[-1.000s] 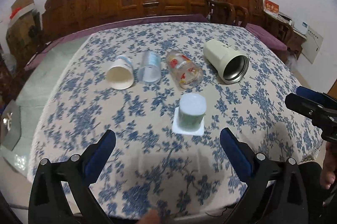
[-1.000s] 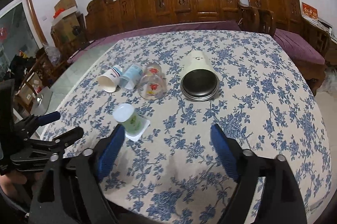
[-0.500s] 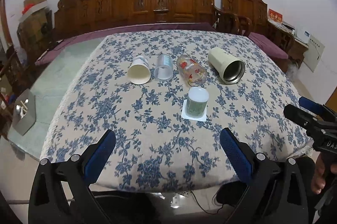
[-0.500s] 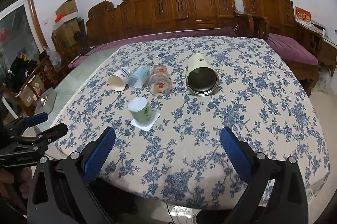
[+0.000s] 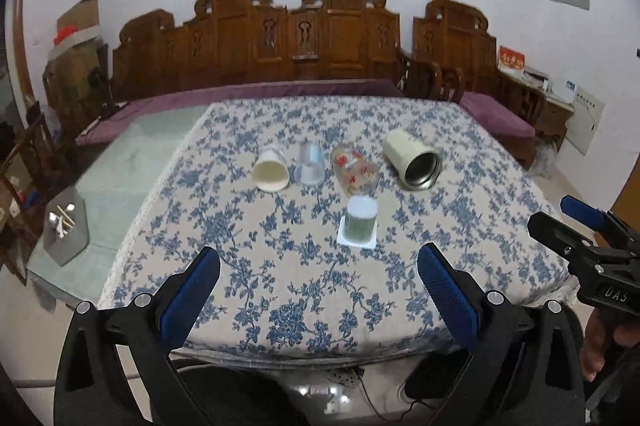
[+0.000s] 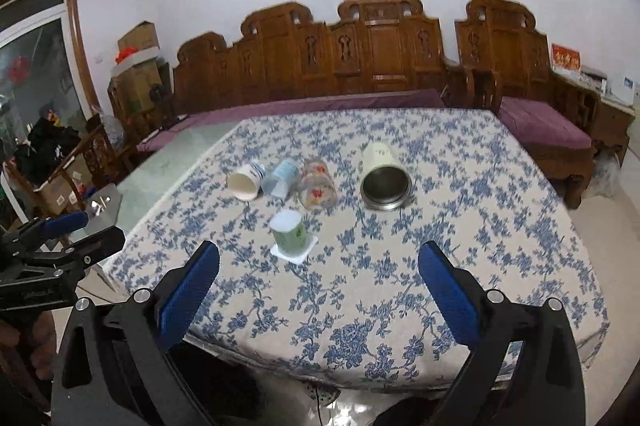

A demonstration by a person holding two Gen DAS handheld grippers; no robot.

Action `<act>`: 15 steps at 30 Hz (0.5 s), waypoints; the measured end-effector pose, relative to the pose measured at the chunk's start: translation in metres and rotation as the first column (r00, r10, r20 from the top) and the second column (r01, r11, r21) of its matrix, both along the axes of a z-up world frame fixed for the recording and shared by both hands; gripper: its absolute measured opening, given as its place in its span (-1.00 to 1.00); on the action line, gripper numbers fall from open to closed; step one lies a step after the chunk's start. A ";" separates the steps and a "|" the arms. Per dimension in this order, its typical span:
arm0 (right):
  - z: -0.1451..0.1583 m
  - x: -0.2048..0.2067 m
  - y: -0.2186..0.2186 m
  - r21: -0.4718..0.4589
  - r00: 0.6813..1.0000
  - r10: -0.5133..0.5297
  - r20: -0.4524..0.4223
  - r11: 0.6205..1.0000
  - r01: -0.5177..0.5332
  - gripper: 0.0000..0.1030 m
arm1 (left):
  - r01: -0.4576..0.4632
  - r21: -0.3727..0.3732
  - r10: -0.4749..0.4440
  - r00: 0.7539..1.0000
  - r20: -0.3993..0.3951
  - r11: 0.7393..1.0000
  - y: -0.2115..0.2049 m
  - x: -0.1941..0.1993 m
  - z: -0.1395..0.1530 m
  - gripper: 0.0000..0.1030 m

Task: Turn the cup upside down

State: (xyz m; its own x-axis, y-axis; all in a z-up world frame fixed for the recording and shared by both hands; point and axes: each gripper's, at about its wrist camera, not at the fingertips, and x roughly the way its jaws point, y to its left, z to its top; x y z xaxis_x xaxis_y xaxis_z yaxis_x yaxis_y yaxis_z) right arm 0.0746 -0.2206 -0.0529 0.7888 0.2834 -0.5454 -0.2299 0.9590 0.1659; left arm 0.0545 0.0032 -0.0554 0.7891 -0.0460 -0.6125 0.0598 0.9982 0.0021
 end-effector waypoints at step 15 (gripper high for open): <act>0.063 -0.057 -0.001 0.020 0.979 -0.027 0.202 1.000 0.024 0.95 | -0.006 0.002 0.005 0.985 0.173 1.000 -0.005 -0.052 0.057 0.85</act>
State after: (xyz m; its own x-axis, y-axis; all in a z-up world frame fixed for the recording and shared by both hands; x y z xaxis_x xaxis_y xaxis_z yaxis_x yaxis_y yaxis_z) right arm 0.0181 -0.2219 0.0103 0.8893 0.2697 -0.3693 -0.2359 0.9624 0.1348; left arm 0.0026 -0.0022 0.0012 0.8834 -0.0400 -0.4670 0.0528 0.9985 0.0144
